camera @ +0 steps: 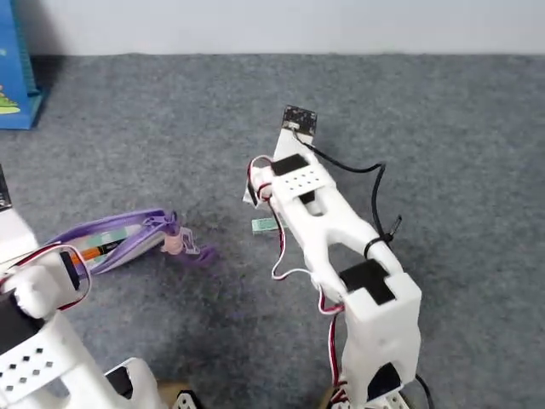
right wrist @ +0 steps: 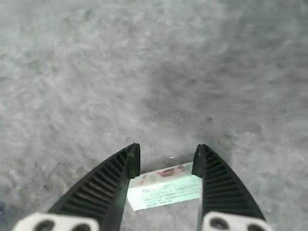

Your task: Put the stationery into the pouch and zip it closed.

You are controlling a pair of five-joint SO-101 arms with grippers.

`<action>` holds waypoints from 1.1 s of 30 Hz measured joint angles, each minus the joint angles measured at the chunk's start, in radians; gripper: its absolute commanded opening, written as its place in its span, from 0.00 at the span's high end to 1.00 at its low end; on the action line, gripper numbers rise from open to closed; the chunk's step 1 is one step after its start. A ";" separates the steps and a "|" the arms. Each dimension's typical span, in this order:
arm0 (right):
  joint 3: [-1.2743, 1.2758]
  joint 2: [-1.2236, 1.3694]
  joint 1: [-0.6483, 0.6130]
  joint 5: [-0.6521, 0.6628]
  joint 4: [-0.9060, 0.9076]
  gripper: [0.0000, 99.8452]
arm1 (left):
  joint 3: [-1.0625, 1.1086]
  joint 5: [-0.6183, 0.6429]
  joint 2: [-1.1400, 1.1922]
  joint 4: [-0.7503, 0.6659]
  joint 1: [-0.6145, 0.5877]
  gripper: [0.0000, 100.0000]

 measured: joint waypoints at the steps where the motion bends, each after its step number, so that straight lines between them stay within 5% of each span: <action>1: -0.020 0.011 0.005 -0.002 0.029 0.81 | 0.000 0.000 0.000 0.000 0.000 0.99; 13: -0.178 0.020 0.015 0.005 0.417 0.81 | 0.002 0.000 0.000 -0.002 0.000 0.99; 24: -0.239 0.020 0.008 0.333 0.508 0.80 | 0.002 0.000 0.000 -0.008 0.000 0.99; 33: -0.241 0.026 -0.003 -0.008 0.519 0.56 | 0.002 0.000 0.000 -0.014 0.000 0.99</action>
